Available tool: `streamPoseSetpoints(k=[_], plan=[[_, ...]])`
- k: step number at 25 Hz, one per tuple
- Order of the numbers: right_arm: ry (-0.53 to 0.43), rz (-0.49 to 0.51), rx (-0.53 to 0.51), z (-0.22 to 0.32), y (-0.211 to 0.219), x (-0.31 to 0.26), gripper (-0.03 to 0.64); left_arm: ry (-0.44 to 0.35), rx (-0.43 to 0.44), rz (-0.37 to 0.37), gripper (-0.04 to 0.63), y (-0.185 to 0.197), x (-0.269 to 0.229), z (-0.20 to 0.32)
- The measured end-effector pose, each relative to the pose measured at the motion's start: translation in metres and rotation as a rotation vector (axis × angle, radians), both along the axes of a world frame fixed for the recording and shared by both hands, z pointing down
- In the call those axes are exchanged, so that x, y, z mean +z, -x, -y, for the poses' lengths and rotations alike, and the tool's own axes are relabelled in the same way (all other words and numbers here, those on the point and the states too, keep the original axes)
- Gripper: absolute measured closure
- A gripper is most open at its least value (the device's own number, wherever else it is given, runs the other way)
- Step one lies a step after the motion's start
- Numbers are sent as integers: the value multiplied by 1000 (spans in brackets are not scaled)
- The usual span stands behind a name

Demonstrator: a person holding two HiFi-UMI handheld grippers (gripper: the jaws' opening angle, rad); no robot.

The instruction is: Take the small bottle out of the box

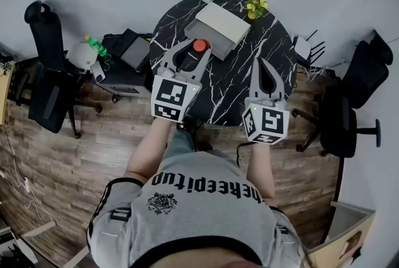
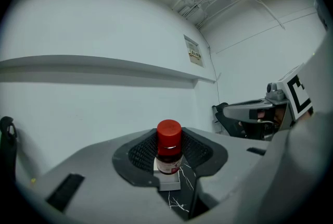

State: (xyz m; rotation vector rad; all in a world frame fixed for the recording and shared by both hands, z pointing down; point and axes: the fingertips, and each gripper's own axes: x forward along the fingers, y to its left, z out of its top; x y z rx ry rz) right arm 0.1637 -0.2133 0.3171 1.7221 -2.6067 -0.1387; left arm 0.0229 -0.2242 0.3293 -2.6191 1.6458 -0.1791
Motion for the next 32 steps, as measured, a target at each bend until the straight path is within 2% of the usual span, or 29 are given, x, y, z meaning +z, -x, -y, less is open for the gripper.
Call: streamPoseSetpoints(k=[19,32], plan=[[-21,-8,-5,-35,-10,-4,616,-38,-12,-18,454,-8,-13,-35],[-18,-26,-2,-48,-3,-3,617,-28,4,-34,455,-4,-10,-47]])
